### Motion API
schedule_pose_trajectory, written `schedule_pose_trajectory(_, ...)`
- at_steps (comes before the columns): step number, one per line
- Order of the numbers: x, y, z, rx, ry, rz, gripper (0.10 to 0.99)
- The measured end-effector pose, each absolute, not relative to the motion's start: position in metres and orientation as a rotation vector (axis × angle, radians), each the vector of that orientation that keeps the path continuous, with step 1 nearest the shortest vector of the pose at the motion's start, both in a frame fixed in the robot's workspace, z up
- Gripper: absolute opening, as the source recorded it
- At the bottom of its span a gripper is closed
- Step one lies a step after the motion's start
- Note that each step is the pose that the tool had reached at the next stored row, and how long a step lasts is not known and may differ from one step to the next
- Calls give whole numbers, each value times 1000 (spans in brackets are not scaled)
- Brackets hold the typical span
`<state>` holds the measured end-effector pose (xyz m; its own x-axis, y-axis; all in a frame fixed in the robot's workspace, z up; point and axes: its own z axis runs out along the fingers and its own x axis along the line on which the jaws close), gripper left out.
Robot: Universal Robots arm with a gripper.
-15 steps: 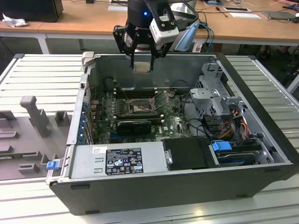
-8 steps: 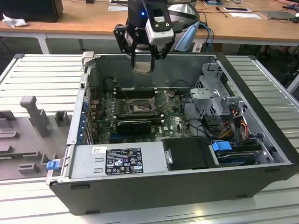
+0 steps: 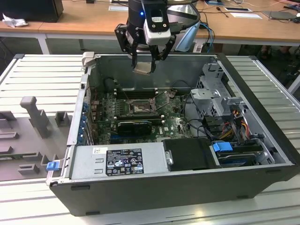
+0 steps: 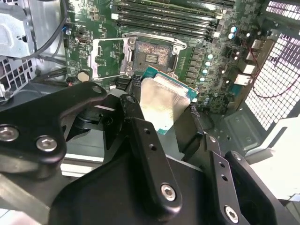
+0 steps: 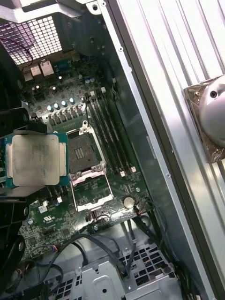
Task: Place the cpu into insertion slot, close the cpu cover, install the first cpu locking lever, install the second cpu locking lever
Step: 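Place the cpu into insertion slot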
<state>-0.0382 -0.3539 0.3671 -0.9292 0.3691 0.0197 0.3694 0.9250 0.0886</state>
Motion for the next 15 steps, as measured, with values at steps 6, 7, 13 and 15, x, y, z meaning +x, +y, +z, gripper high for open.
schedule_pose_trajectory(6,-38,-354,367,-674,-3065,-143,525)
schedule_pose_trajectory(7,-38,-354,367,-682,-3063,-143,525)
schedule_pose_trajectory(13,-38,-354,367,-733,-3053,-143,525)
schedule_pose_trajectory(15,-38,-354,367,-746,-3050,-143,525)
